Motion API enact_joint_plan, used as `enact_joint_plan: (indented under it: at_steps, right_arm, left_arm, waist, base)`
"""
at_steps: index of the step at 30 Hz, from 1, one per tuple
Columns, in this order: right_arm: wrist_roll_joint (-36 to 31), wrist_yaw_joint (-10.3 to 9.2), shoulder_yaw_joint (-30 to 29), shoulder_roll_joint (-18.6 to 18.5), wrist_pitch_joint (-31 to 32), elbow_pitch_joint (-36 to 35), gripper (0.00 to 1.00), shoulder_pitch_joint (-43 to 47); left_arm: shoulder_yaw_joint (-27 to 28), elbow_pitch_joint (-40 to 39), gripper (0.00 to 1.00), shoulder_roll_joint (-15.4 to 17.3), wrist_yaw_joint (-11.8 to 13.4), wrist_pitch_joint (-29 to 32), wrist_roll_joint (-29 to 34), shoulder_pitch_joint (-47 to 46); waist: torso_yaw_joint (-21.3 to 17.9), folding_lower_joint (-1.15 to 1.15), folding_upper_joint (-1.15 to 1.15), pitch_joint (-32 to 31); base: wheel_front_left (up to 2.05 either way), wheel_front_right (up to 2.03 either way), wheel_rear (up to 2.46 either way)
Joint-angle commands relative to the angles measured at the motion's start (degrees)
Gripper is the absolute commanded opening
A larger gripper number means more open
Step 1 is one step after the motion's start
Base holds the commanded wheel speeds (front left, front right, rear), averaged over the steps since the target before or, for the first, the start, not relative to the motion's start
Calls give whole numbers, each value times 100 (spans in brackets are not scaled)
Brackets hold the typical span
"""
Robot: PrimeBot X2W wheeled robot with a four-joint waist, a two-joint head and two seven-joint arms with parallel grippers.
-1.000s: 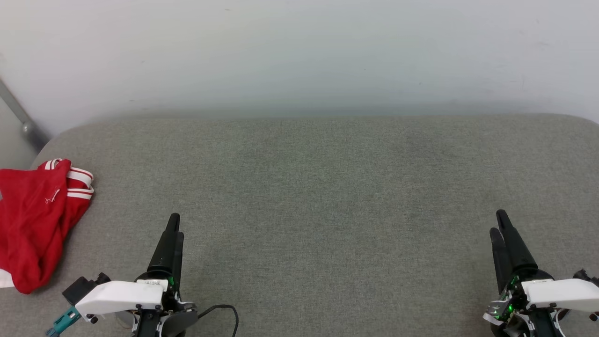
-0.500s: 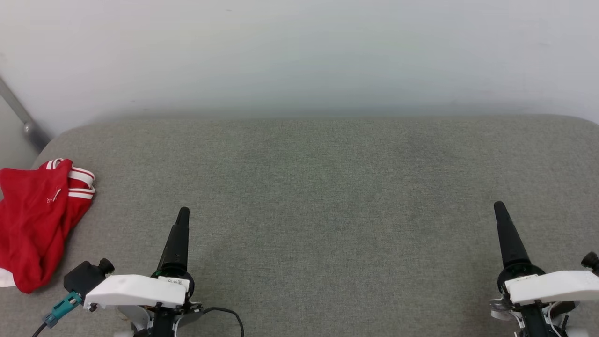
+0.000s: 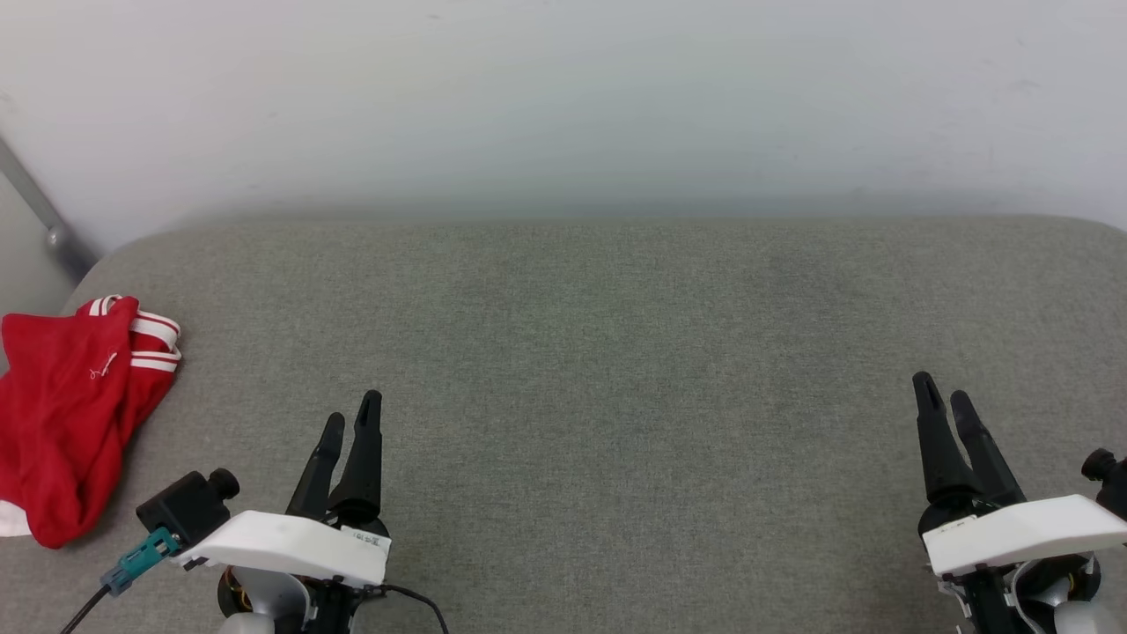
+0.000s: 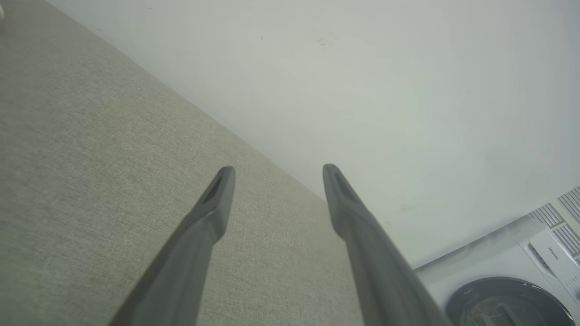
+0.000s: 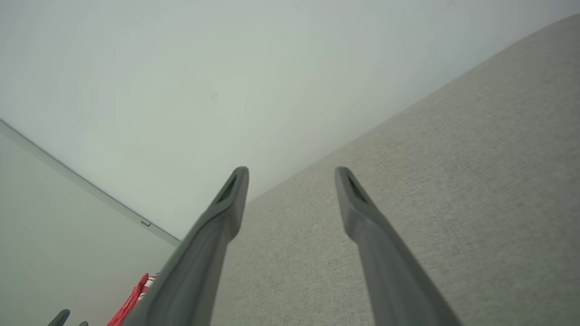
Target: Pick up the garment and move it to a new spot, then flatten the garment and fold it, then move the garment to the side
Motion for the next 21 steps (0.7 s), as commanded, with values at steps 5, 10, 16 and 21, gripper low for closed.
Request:
enact_joint_plan:
  at_steps: [5,10,16,21]
  right_arm:
    - [-669,0,6,-50,-58,-163,100,-65]
    - [-1120,0,40,-53,-49,-203,100,-40]
    - [-1631,0,46,-54,0,-249,100,18]
    - [-2011,0,30,-41,32,-297,100,54]
  left_arm:
    - [-22,-72,100,85,-18,-131,625,-133]
    - [-3,-83,100,102,-6,-221,1105,-139]
    - [-31,-95,100,120,-6,-320,1602,-142]
    - [-60,-90,100,145,-4,-399,1985,-148]
  waist:
    - [-5,0,0,18]
    - [-11,0,0,24]
    - [-14,0,0,28]
    - [-18,0,0,34]
  base:
    - [0,0,0]
    - [0,0,0]
    - [0,0,0]
    - [0,0,0]
